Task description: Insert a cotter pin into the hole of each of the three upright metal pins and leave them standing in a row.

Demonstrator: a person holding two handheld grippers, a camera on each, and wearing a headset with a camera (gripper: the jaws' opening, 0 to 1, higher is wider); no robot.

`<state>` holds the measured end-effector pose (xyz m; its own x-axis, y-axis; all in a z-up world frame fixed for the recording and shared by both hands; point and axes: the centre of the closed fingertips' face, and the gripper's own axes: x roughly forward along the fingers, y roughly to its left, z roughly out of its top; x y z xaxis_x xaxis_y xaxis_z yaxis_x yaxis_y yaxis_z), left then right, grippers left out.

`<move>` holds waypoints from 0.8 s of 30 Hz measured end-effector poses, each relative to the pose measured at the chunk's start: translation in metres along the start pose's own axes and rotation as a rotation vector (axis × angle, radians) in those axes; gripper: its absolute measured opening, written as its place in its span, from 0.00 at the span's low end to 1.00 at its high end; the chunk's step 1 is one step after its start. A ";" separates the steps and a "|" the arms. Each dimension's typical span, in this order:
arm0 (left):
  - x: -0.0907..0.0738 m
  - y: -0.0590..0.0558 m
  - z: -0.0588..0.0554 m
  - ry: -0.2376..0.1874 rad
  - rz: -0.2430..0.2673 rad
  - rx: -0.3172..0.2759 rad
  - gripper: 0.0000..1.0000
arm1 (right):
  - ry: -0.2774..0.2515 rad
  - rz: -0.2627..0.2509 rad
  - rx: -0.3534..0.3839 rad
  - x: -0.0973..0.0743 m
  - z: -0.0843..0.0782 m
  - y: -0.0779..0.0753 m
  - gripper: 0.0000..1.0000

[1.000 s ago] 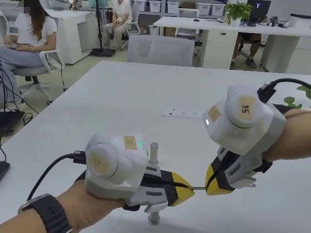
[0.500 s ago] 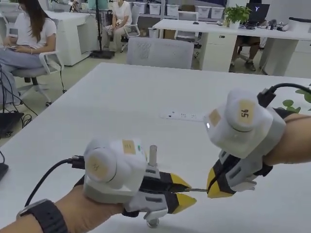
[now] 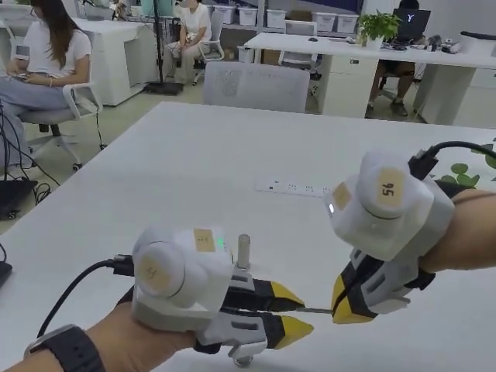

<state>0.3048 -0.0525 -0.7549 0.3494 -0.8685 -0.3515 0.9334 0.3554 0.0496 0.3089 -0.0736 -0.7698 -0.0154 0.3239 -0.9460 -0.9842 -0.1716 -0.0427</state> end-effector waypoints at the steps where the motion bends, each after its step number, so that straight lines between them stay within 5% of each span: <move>1: 0.000 0.000 0.000 -0.001 0.000 0.000 0.13 | 0.000 0.000 0.000 0.000 0.000 0.000 0.02; 24: -0.027 0.026 0.014 -0.051 0.087 -0.029 0.23 | -0.010 -0.011 0.051 -0.003 -0.007 -0.008 0.02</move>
<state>0.3203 -0.0246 -0.7306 0.4331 -0.8502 -0.2994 0.8970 0.4392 0.0504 0.3177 -0.0794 -0.7691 -0.0059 0.3344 -0.9424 -0.9921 -0.1204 -0.0364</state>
